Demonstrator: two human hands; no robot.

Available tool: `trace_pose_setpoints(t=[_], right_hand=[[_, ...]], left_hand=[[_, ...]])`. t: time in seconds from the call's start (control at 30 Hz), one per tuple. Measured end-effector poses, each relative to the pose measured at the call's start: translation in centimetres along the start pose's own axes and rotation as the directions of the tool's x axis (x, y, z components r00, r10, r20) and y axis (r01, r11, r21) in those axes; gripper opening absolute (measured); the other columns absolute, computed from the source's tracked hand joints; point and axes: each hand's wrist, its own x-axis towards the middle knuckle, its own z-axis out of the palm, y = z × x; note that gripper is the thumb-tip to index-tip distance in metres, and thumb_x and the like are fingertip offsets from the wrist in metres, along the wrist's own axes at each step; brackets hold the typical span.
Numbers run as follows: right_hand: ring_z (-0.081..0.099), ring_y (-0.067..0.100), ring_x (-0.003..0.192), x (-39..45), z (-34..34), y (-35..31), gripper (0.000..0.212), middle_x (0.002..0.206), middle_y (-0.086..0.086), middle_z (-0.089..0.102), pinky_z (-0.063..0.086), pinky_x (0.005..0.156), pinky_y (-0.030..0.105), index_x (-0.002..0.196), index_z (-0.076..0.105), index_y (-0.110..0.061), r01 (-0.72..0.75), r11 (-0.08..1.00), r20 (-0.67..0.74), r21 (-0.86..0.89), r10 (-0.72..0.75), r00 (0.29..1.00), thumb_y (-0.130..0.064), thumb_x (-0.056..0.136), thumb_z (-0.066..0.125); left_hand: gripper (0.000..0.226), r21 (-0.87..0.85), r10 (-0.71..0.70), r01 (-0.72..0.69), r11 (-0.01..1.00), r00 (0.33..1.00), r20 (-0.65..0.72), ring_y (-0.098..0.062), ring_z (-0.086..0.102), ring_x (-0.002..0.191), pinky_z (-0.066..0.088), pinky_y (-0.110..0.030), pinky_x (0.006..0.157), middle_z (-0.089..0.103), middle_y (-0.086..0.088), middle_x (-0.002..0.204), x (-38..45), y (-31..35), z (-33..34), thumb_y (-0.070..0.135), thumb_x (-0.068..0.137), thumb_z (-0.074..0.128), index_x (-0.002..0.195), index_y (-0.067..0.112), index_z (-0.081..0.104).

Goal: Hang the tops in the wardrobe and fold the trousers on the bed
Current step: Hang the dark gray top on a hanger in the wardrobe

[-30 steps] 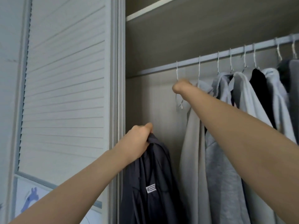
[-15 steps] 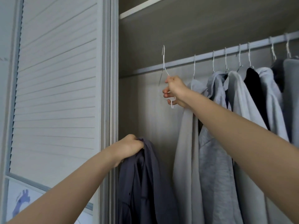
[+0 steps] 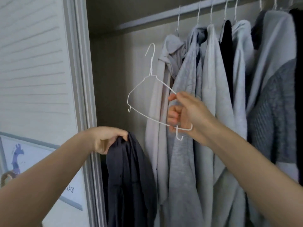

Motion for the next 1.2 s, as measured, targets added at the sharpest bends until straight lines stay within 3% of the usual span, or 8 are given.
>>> trace_pose_setpoints(t=[0.23, 0.33, 0.5, 0.7, 0.77, 0.93, 1.03, 1.2], right_hand=[[0.029, 0.012, 0.038, -7.4, -4.8, -0.9, 0.021, 0.050, 0.001, 0.031, 0.040, 0.056, 0.031, 0.098, 0.053, -0.013, -0.121, 0.992, -0.017, -0.028, 0.121, 0.993, -0.027, 0.102, 0.037], [0.023, 0.011, 0.036, -10.7, -6.8, -1.6, 0.021, 0.049, -0.001, 0.026, 0.040, 0.060, 0.034, 0.094, 0.054, -0.014, -0.188, 0.982, -0.012, 0.012, 0.189, 0.982, -0.025, 0.099, 0.038], [0.020, 0.011, 0.036, -15.7, -8.8, -1.0, 0.021, 0.050, 0.000, 0.022, 0.040, 0.062, 0.037, 0.094, 0.055, -0.012, -0.203, 0.978, -0.036, -0.050, 0.201, 0.979, -0.024, 0.099, 0.038], [0.013, 0.007, 0.043, -18.8, -10.6, 0.8, 0.022, 0.054, 0.000, 0.012, 0.040, 0.056, 0.031, 0.090, 0.057, -0.012, -0.292, 0.946, -0.013, -0.139, 0.293, 0.956, -0.026, 0.096, 0.042], [0.011, 0.008, 0.044, -19.1, -10.9, 1.7, 0.023, 0.057, 0.001, 0.009, 0.040, 0.056, 0.031, 0.090, 0.057, -0.012, -0.317, 0.940, 0.009, -0.123, 0.320, 0.947, -0.027, 0.097, 0.041], [0.011, 0.009, 0.044, -19.3, -11.5, 3.9, 0.024, 0.057, 0.001, 0.010, 0.040, 0.058, 0.033, 0.093, 0.057, -0.011, -0.334, 0.938, 0.068, -0.092, 0.341, 0.938, -0.027, 0.099, 0.040], [0.014, 0.010, 0.044, -19.1, -11.1, 5.9, 0.024, 0.055, 0.002, 0.013, 0.039, 0.059, 0.034, 0.092, 0.057, -0.010, -0.328, 0.943, 0.111, -0.056, 0.332, 0.937, -0.026, 0.098, 0.041], [0.022, 0.013, 0.042, -19.0, -10.5, 8.7, 0.022, 0.051, 0.004, 0.021, 0.040, 0.057, 0.033, 0.093, 0.055, -0.007, -0.266, 0.963, 0.148, 0.042, 0.257, 0.955, -0.025, 0.096, 0.042]], left_hand=[[0.019, -0.263, -0.070, -0.002, 0.965, 0.961, -0.266, -0.028, 0.058, 0.050, 0.056, -0.031, 0.059, 0.059, -0.014, 0.057, 0.7, -3.6, 2.4, 0.014, 0.078, 0.046, 0.066, 0.004, 0.056], [0.015, -0.289, -0.114, 0.009, 0.957, 0.930, -0.350, -0.029, 0.055, 0.057, 0.048, -0.032, 0.068, 0.058, -0.011, 0.054, 0.7, -5.5, 3.1, 0.016, 0.078, 0.050, 0.067, 0.007, 0.053], [0.022, -0.337, -0.123, -0.041, 0.940, 0.885, -0.450, -0.027, 0.058, 0.054, 0.047, -0.033, 0.061, 0.061, -0.010, 0.048, 1.1, -8.0, 4.8, 0.020, 0.089, 0.050, 0.072, 0.007, 0.056], [0.025, -0.174, 0.072, -0.219, 0.960, 0.795, -0.602, -0.031, 0.066, 0.082, 0.055, -0.041, 0.082, 0.070, -0.018, 0.100, 1.8, -9.0, 6.4, 0.012, 0.080, 0.071, 0.102, 0.001, 0.066], [0.013, -0.081, 0.169, -0.266, 0.961, 0.790, -0.589, -0.030, 0.068, 0.088, 0.055, -0.043, 0.089, 0.072, -0.015, 0.100, 1.3, -8.6, 7.6, 0.008, 0.081, 0.070, 0.094, 0.006, 0.070], [0.010, 0.141, 0.366, -0.339, 0.930, 0.829, -0.422, -0.027, 0.069, 0.078, 0.056, -0.034, 0.076, 0.074, -0.015, 0.086, -0.4, -6.9, 10.5, 0.003, 0.085, 0.066, 0.087, 0.006, 0.075], [0.017, 0.156, 0.418, -0.388, 0.908, 0.847, -0.328, -0.023, 0.070, 0.074, 0.056, -0.031, 0.074, 0.074, -0.011, 0.078, -1.2, -6.0, 11.9, 0.004, 0.084, 0.067, 0.073, 0.012, 0.077], [0.012, 0.118, 0.473, -0.458, 0.881, 0.854, -0.216, -0.020, 0.069, 0.075, 0.054, -0.031, 0.075, 0.072, -0.009, 0.082, -3.2, -4.5, 12.4, 0.009, 0.089, 0.062, 0.085, 0.010, 0.073]])
